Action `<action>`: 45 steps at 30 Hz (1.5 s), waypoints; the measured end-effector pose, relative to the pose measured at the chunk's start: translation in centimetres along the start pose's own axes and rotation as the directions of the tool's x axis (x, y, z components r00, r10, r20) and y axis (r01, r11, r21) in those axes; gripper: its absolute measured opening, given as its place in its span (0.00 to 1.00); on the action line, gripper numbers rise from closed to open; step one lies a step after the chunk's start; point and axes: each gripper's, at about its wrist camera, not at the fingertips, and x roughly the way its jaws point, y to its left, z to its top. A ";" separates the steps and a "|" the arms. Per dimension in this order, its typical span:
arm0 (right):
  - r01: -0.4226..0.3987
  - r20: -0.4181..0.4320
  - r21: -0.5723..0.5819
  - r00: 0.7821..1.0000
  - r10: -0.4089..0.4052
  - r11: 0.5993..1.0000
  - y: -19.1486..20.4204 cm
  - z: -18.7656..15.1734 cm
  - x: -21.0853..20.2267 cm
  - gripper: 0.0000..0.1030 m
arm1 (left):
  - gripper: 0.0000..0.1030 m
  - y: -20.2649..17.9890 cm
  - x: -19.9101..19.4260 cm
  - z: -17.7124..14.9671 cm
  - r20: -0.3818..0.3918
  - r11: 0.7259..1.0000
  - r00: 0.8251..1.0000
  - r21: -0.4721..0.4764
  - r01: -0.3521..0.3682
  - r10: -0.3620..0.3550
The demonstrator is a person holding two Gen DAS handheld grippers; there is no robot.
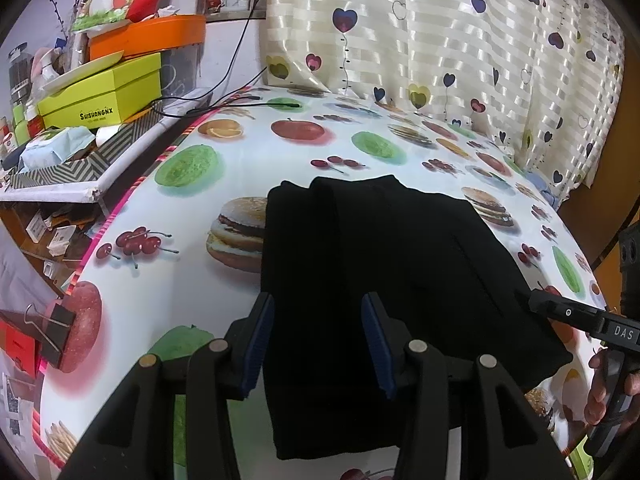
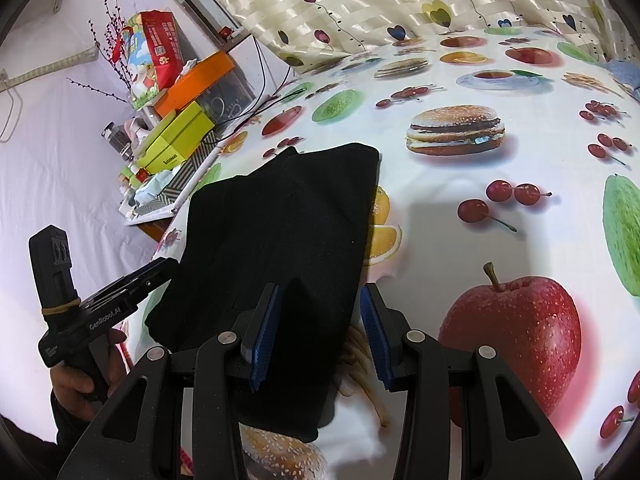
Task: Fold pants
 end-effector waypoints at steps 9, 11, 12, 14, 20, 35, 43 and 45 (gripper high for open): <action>0.001 0.000 -0.001 1.000 -0.001 1.000 0.1 0.0 0.1 0.41 | 0.47 0.0 -0.1 0.2 0.010 1.000 1.000 0.001 0.011 -0.011; 0.001 0.000 0.000 1.000 -0.001 1.000 0.1 0.0 0.1 0.41 | 0.47 0.0 -0.1 0.3 0.012 1.000 1.000 0.000 0.014 -0.014; 0.001 0.000 0.000 1.000 -0.001 1.000 0.1 0.0 0.1 0.41 | 0.47 0.0 -0.1 0.3 0.012 1.000 1.000 0.000 0.013 -0.013; 0.002 0.000 0.000 1.000 -0.002 1.000 0.1 0.0 0.1 0.41 | 0.47 0.0 0.0 0.3 0.012 1.000 1.000 -0.001 0.015 -0.015; 0.003 -0.002 0.001 1.000 -0.003 1.000 0.1 0.0 0.1 0.41 | 0.47 0.0 -0.1 0.4 0.012 1.000 1.000 -0.008 0.015 -0.015; 0.009 -0.021 0.004 1.000 -0.009 1.000 0.1 0.2 1.0 0.41 | 0.50 1.7 1.6 0.0 -0.017 0.993 0.996 -0.080 0.085 -0.086; 0.001 -0.030 0.009 1.000 -0.001 1.000 0.1 0.4 1.4 0.41 | 0.54 2.5 2.7 0.0 -0.026 0.993 0.997 -0.087 0.076 -0.079; 0.001 -0.031 0.008 1.000 -0.001 1.000 0.2 0.4 1.5 0.41 | 0.54 2.4 2.8 0.1 -0.034 0.993 0.996 -0.090 0.081 -0.085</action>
